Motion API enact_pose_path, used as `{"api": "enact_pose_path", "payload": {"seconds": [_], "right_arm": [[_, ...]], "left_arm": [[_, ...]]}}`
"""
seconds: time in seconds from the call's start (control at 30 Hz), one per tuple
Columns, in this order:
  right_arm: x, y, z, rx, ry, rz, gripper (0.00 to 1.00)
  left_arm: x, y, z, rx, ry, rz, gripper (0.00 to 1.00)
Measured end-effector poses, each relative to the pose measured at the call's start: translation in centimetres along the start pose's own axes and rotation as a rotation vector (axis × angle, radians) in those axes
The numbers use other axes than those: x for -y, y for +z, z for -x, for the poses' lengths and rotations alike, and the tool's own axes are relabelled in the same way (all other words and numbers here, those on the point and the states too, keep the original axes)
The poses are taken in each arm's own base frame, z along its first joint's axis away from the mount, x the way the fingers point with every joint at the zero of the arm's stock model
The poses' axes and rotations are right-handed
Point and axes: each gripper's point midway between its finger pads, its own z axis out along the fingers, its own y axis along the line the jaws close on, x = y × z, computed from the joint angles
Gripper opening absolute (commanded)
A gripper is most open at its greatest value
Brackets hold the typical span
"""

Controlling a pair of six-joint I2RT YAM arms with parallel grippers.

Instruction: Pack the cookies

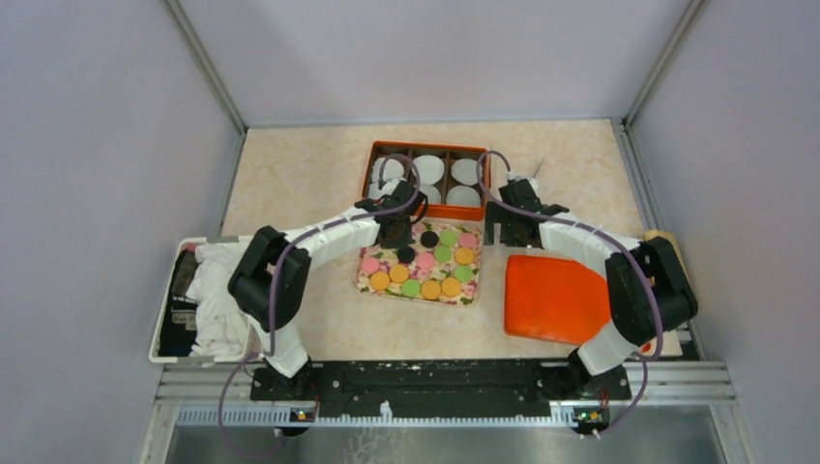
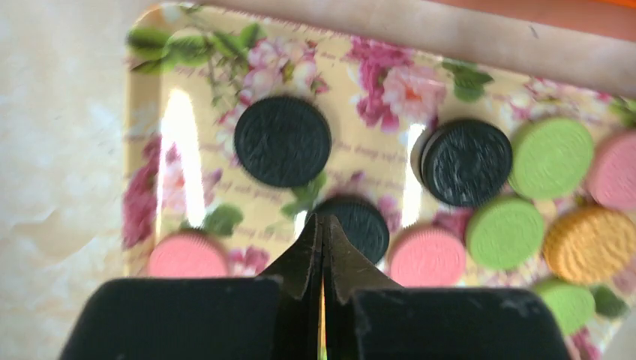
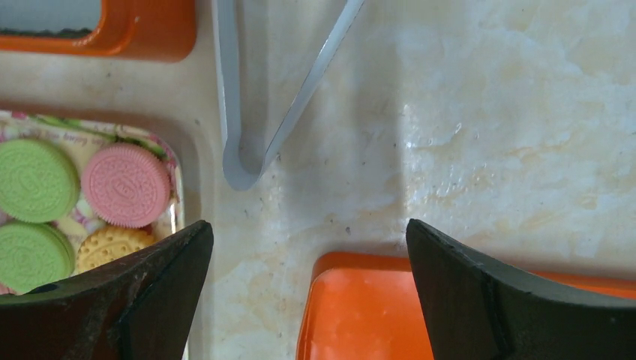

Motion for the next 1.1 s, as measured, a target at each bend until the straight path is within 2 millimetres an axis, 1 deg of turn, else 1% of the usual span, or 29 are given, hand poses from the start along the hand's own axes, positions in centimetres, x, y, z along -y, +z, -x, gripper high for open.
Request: {"api": "enact_pose_path", "payload": {"seconds": [0.07,0.13,0.2,0.23,0.3,0.37,0.43,0.5,0.53,0.6,0.7,0.77,0.93,1.1], "right_arm": [[0.2,0.7,0.6,0.005,0.014,-0.007,0.99],[0.2,1.3,1.2,0.012,0.024,-0.010,0.99],[0.1,1.7,2.0,0.021,0.029,-0.011,0.99],[0.0,2.0,2.4,0.023,0.030,-0.012,0.99],[-0.4,2.8,3.3,0.027,0.030,-0.012,0.99],[-0.8,3.6,3.9,0.024,0.030,-0.013,0.99],[-1.0,4.6,3.8,0.011,0.026,-0.019,0.99],[-1.0,5.6,3.5,-0.011,0.021,-0.032,0.99],[-0.8,5.9,3.6,-0.013,0.021,-0.049,0.99],[-0.9,6.4,4.3,-0.009,0.024,-0.058,0.99],[-1.1,7.1,5.6,0.011,0.033,-0.074,0.99],[-0.9,7.4,6.1,0.017,0.039,-0.089,0.99],[0.0,7.8,7.3,0.029,0.040,-0.154,0.99],[1.4,7.8,7.6,0.023,0.046,-0.203,0.98]], "left_arm": [[-0.5,-2.2,0.0,0.021,-0.004,-0.012,0.00],[-0.9,-4.0,0.6,0.057,-0.021,-0.020,0.00],[-1.8,-5.7,1.2,0.105,-0.055,-0.005,0.00],[-2.5,-6.3,1.4,0.125,-0.075,0.015,0.00],[-4.2,-6.8,1.4,0.148,-0.110,0.061,0.00],[-6.4,-6.8,0.8,0.146,-0.145,0.116,0.00],[-8.2,-6.6,0.3,0.138,-0.176,0.158,0.00],[-9.7,-6.3,-0.1,0.127,-0.199,0.198,0.00],[-10.3,-6.2,-0.2,0.125,-0.209,0.214,0.00],[-10.9,-6.1,-0.5,0.121,-0.220,0.231,0.00],[-11.0,-6.2,-0.7,0.121,-0.223,0.232,0.00],[-11.3,-6.2,-0.7,0.124,-0.227,0.236,0.00],[-12.5,-5.7,-1.7,0.106,-0.230,0.266,0.00],[-13.9,-4.9,-2.8,0.096,-0.232,0.305,0.00]]}}
